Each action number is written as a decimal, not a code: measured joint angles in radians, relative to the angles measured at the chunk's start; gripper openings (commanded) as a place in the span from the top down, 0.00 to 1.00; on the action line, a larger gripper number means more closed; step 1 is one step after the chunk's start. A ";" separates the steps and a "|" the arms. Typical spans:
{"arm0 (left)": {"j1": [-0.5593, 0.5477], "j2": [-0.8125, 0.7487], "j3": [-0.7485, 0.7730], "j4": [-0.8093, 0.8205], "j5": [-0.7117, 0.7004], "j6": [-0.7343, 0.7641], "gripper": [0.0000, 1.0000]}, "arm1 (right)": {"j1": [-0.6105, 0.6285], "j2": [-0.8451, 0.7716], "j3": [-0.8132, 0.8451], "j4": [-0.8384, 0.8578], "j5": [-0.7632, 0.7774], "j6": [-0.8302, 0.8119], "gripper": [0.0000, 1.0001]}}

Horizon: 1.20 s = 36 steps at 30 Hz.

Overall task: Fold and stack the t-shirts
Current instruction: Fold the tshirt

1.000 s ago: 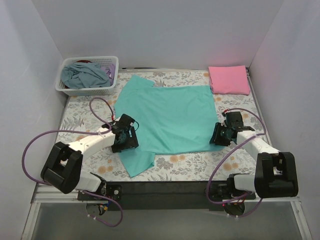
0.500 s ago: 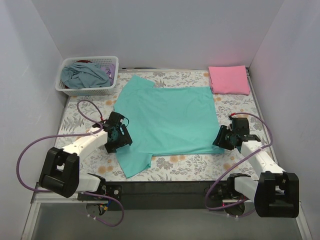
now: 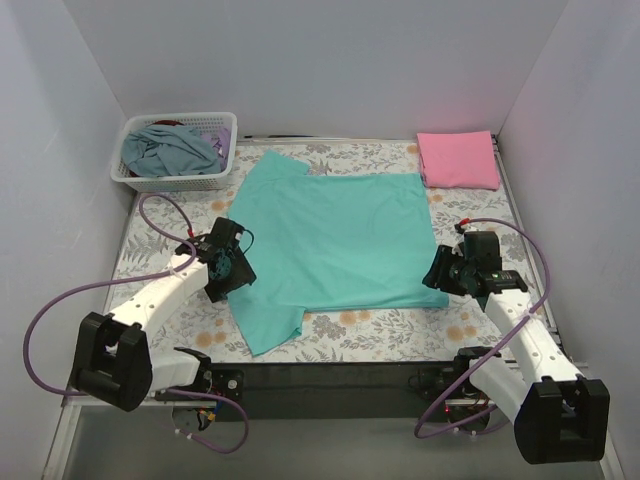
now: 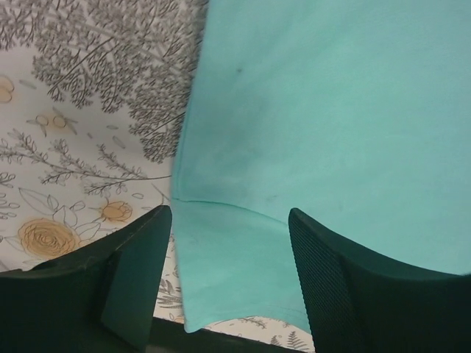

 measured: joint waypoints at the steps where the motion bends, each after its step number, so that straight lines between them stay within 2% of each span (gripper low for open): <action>1: 0.000 0.002 -0.011 -0.004 -0.001 -0.006 0.39 | 0.006 -0.003 0.000 -0.002 0.000 0.000 0.49; 5: 0.000 0.013 -0.060 -0.025 -0.023 -0.044 0.50 | 0.018 -0.013 -0.009 -0.002 -0.001 -0.006 0.49; 10: 0.000 0.034 -0.072 -0.010 -0.059 -0.067 0.58 | 0.018 -0.017 -0.031 -0.007 -0.005 -0.019 0.49; 24: 0.000 0.064 -0.146 0.062 -0.079 -0.081 0.62 | 0.018 -0.043 -0.033 -0.016 -0.003 -0.022 0.49; 32: 0.000 0.068 -0.145 0.087 -0.072 -0.064 0.84 | 0.010 -0.039 -0.032 -0.067 0.058 0.000 0.38; 36: 0.000 0.064 -0.148 0.096 -0.073 -0.052 0.89 | -0.024 -0.039 -0.028 -0.116 0.119 0.010 0.40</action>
